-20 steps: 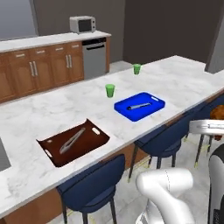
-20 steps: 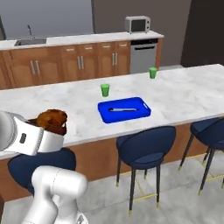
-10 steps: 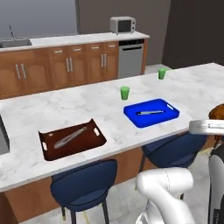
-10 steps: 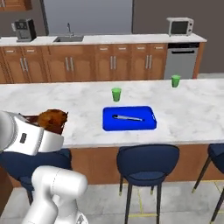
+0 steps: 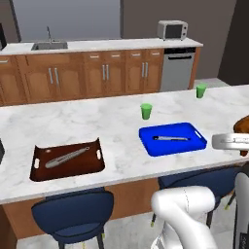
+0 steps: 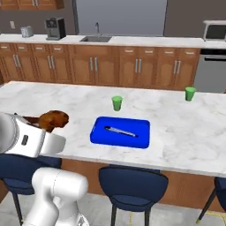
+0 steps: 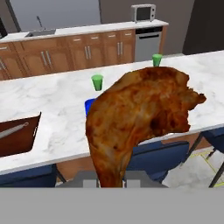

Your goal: Gather the lime and onion from the fridge and place them on a tray on the dining counter. Then gather the chicken drumsticks from the fridge and place them on the other tray.

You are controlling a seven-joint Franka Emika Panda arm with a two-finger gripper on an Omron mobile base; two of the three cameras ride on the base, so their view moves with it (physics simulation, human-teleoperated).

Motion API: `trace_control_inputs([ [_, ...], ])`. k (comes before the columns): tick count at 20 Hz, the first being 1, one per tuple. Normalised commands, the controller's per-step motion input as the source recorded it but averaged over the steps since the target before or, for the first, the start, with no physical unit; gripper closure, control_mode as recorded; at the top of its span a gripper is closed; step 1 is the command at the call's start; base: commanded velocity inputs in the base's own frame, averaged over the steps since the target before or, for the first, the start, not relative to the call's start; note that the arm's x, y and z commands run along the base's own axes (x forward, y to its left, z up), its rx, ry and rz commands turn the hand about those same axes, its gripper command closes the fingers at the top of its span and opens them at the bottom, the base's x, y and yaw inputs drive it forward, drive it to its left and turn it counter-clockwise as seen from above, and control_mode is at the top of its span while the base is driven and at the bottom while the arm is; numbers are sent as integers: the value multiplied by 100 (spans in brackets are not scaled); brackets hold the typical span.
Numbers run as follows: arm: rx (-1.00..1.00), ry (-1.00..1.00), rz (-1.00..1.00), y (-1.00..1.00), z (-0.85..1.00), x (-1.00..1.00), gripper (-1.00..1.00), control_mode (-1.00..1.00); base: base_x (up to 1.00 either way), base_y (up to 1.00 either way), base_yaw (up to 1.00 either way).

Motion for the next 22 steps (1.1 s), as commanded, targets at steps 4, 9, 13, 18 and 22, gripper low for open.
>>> trace_control_inputs([
  [4,0,0,0,0,0,0,100,100,65,-51,35],
  [9,0,0,0,0,0,0,100,100,59,-44,32],
  [13,0,0,0,0,0,0,100,100,65,-46,29],
  [18,4,7,19,-35,-14,69,100,-100,14,-9,6],
  [22,0,18,13,-18,-39,100,100,-100,0,0,0],
])
